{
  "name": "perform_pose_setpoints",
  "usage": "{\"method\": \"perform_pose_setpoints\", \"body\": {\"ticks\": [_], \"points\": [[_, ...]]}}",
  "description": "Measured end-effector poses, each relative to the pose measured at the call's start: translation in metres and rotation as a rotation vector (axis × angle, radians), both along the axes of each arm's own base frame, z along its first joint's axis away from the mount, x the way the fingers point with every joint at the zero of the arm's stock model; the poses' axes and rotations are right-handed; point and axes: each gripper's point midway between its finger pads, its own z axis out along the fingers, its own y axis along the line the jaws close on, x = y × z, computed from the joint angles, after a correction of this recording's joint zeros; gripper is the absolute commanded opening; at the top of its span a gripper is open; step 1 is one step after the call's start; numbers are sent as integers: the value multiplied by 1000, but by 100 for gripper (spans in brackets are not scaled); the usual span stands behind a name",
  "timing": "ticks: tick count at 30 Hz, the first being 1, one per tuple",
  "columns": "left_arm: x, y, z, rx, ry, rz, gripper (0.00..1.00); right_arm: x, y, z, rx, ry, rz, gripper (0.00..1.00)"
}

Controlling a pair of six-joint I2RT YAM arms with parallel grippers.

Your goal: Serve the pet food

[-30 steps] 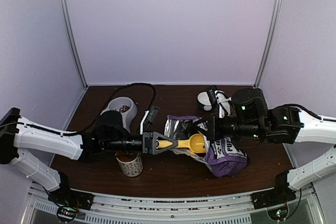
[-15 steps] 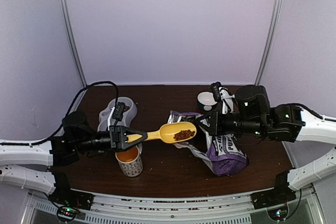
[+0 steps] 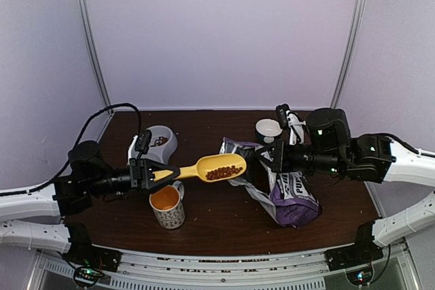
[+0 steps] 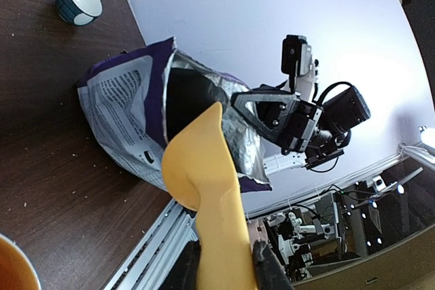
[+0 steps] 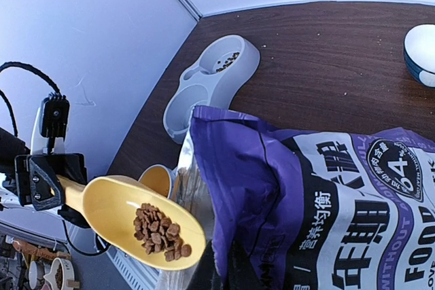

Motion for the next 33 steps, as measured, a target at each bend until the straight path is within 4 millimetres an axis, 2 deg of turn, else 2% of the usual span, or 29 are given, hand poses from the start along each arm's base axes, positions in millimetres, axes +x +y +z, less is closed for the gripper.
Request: {"method": "perform_pose_setpoints", "body": {"ticks": [3,5,10,14,18,25,33], "points": [[0,-5,10,-11,1,-22,0,0,0,0,1,2,-2,0],[0,-6,24,-34,-14,-29,0,1,-1,0,1,1,-5,0],[5,4,51,-79,-49,-4,0,2,-1,0,3,2,-9,0],[21,28,60,-79,-53,84,0,2,-1,0,3,3,-10,0],[45,64,64,-69,-51,230,0,4,-2,0,4,3,-17,0],[83,117,52,-37,-27,424,0,5,-3,0,6,4,-21,0],[119,168,-7,18,114,598,0,6,-6,2,9,1,-34,0]]}}
